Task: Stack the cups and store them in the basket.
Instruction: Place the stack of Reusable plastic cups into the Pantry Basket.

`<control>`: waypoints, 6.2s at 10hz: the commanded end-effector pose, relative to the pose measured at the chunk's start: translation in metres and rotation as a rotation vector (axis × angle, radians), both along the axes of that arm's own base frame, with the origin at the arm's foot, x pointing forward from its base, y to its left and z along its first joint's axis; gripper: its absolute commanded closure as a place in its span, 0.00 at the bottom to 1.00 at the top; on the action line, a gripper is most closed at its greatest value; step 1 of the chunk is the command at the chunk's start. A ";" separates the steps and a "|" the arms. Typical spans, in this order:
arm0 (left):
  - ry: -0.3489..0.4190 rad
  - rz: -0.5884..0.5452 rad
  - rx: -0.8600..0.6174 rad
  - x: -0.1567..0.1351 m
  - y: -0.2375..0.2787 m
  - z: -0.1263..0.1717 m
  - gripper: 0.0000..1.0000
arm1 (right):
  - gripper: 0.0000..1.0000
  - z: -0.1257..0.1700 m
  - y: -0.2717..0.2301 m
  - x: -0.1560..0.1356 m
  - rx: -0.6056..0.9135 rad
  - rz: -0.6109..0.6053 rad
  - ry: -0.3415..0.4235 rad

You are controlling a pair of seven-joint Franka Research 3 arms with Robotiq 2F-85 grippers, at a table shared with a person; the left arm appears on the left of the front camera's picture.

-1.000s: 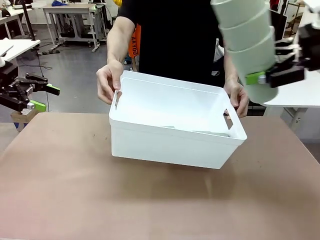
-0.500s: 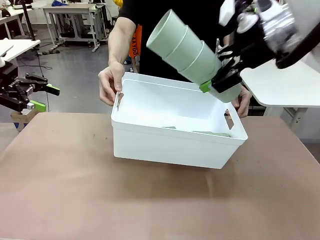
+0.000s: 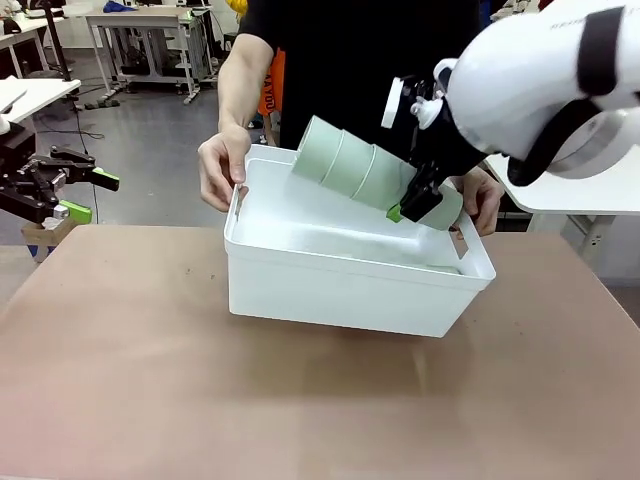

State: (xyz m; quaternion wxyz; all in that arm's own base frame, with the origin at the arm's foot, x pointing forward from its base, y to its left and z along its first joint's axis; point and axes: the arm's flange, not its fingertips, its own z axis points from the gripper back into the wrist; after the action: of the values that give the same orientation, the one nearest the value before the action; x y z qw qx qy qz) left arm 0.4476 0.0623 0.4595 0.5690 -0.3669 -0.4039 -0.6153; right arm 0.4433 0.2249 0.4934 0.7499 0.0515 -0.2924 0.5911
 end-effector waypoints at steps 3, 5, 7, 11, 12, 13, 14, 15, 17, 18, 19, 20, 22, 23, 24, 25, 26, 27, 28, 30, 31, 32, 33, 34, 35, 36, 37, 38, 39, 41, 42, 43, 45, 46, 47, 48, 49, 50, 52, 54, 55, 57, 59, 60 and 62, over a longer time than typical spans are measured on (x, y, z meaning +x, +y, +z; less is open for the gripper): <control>0.003 -0.002 -0.001 -0.002 -0.001 0.003 0.00 | 0.14 -0.019 0.033 0.015 -0.099 -0.041 -0.026; 0.003 -0.002 -0.001 -0.002 -0.001 0.003 0.00 | 0.14 -0.038 0.034 0.010 -0.158 -0.040 -0.022; 0.003 -0.002 -0.001 -0.002 -0.001 0.003 0.00 | 0.14 -0.051 0.033 0.002 -0.190 -0.023 -0.018; 0.003 -0.002 -0.001 -0.002 -0.001 0.003 0.00 | 0.14 -0.058 0.044 0.010 -0.226 -0.002 -0.007; 0.003 -0.002 -0.001 -0.002 -0.001 0.003 0.00 | 0.14 -0.057 0.047 0.017 -0.233 0.005 -0.001; 0.003 -0.002 -0.001 -0.002 -0.001 0.003 0.00 | 0.14 -0.056 0.049 0.017 -0.241 0.011 0.006; 0.003 -0.002 -0.001 -0.002 -0.001 0.003 0.00 | 0.14 -0.056 0.049 0.016 -0.245 0.015 0.018; 0.003 -0.002 -0.001 -0.002 -0.001 0.003 0.00 | 0.11 -0.055 0.048 0.016 -0.243 0.004 0.033; 0.003 -0.002 -0.001 -0.002 -0.001 0.003 0.00 | 0.00 -0.054 0.046 0.014 -0.248 0.019 0.039; 0.003 -0.002 -0.001 -0.002 -0.001 0.003 0.00 | 0.00 -0.056 0.046 0.010 -0.247 0.023 0.048; 0.003 -0.002 -0.001 -0.002 -0.001 0.003 0.00 | 0.00 -0.054 0.044 0.008 -0.243 0.030 0.050; 0.003 -0.002 -0.001 -0.002 -0.001 0.003 0.00 | 0.00 -0.047 0.041 0.006 -0.230 0.035 0.052; 0.003 -0.002 -0.001 -0.002 -0.001 0.003 0.00 | 0.00 -0.025 0.030 0.000 -0.175 0.043 0.056; 0.003 -0.002 -0.001 -0.002 -0.001 0.003 0.00 | 0.00 -0.011 0.024 -0.006 -0.132 0.048 0.052; 0.003 -0.002 -0.001 -0.002 -0.001 0.003 0.00 | 0.00 0.006 0.016 -0.012 -0.088 0.051 0.049; 0.003 -0.002 -0.001 -0.002 -0.001 0.003 0.00 | 0.00 0.020 0.008 -0.014 -0.049 0.052 0.036; 0.003 -0.002 -0.001 -0.002 -0.001 0.003 0.00 | 0.00 0.035 -0.002 -0.015 -0.008 0.049 0.025; 0.003 -0.002 -0.001 -0.002 -0.001 0.003 0.00 | 0.00 0.055 -0.019 -0.019 0.067 0.048 0.021; 0.003 -0.002 -0.001 -0.002 -0.001 0.003 0.00 | 0.00 0.074 -0.037 -0.025 0.149 0.052 0.014; 0.003 -0.002 -0.001 -0.002 -0.001 0.003 0.00 | 0.00 0.104 -0.082 -0.034 0.310 0.053 -0.002; 0.003 -0.002 -0.001 -0.002 -0.001 0.003 0.00 | 0.00 0.117 -0.114 -0.039 0.399 0.044 -0.011; 0.003 -0.002 -0.001 -0.002 -0.001 0.003 0.00 | 0.00 0.123 -0.139 -0.037 0.467 0.022 -0.016; 0.003 -0.002 -0.001 -0.002 -0.001 0.003 0.00 | 0.00 0.125 -0.170 -0.036 0.521 -0.002 -0.020; 0.003 -0.002 -0.001 -0.002 -0.001 0.003 0.00 | 0.00 0.119 -0.203 -0.034 0.561 -0.028 -0.015; 0.003 -0.002 -0.001 -0.002 -0.001 0.003 0.00 | 0.00 0.109 -0.237 -0.030 0.608 -0.049 -0.003; 0.003 -0.002 -0.001 -0.002 -0.001 0.003 0.00 | 0.00 0.093 -0.269 -0.026 0.646 -0.061 0.013; 0.003 -0.002 -0.001 -0.002 -0.001 0.003 0.00 | 0.00 0.076 -0.290 -0.020 0.668 -0.068 0.030; 0.003 -0.002 -0.001 -0.002 -0.001 0.003 0.00 | 0.00 0.056 -0.307 -0.016 0.690 -0.080 0.046; 0.003 -0.002 -0.001 -0.002 -0.001 0.003 0.00 | 0.00 0.037 -0.319 -0.012 0.703 -0.089 0.063; 0.003 -0.002 -0.001 -0.002 -0.001 0.003 0.00 | 0.00 0.017 -0.331 -0.004 0.698 -0.090 0.076; 0.003 -0.002 -0.001 -0.002 -0.001 0.003 0.00 | 0.00 0.013 -0.334 -0.003 0.684 -0.090 0.065; 0.003 -0.002 -0.001 -0.002 -0.001 0.003 0.00 | 0.00 0.008 -0.335 -0.005 0.668 -0.027 0.077; 0.003 -0.002 -0.001 -0.002 -0.001 0.003 0.00 | 0.00 0.003 -0.336 -0.008 0.687 -0.115 0.106; 0.003 -0.002 -0.001 -0.002 -0.001 0.003 0.00 | 0.00 0.003 -0.336 -0.008 0.687 -0.115 0.106; 0.003 -0.002 -0.001 -0.002 -0.001 0.003 0.00 | 0.00 0.003 -0.336 -0.008 0.687 -0.115 0.106; 0.003 -0.002 -0.001 -0.002 -0.001 0.003 0.00 | 0.00 0.003 -0.336 -0.008 0.687 -0.115 0.106; 0.003 -0.002 -0.001 -0.002 -0.001 0.003 0.00 | 0.00 0.003 -0.336 -0.008 0.687 -0.115 0.106; 0.003 -0.002 -0.001 -0.002 -0.001 0.003 0.00 | 0.00 0.003 -0.336 -0.008 0.687 -0.115 0.106; 0.003 -0.002 -0.001 -0.002 -0.001 0.003 0.00 | 0.00 0.003 -0.336 -0.008 0.687 -0.115 0.106; 0.003 -0.002 -0.001 -0.002 -0.001 0.003 0.00 | 0.00 0.003 -0.336 -0.008 0.687 -0.115 0.106; 0.003 -0.002 -0.001 -0.002 -0.001 0.003 0.00 | 0.00 0.003 -0.336 -0.008 0.687 -0.115 0.106; 0.003 -0.002 -0.001 -0.002 -0.001 0.003 0.00 | 0.00 0.003 -0.336 -0.008 0.687 -0.115 0.106; 0.003 -0.002 -0.001 -0.002 -0.001 0.003 0.00 | 0.00 0.003 -0.336 -0.008 0.687 -0.115 0.106; 0.003 -0.002 -0.001 -0.002 -0.001 0.003 0.00 | 0.00 0.003 -0.336 -0.008 0.687 -0.115 0.106; 0.003 -0.002 -0.001 -0.002 -0.001 0.003 0.00 | 0.00 0.003 -0.336 -0.008 0.687 -0.115 0.106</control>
State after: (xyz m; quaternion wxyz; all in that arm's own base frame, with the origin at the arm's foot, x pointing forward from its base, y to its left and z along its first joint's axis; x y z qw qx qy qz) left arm 0.4474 0.0629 0.4595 0.5694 -0.3666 -0.4040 -0.6149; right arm 0.4356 -0.1130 0.4940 0.7379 0.3079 -0.4305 0.4188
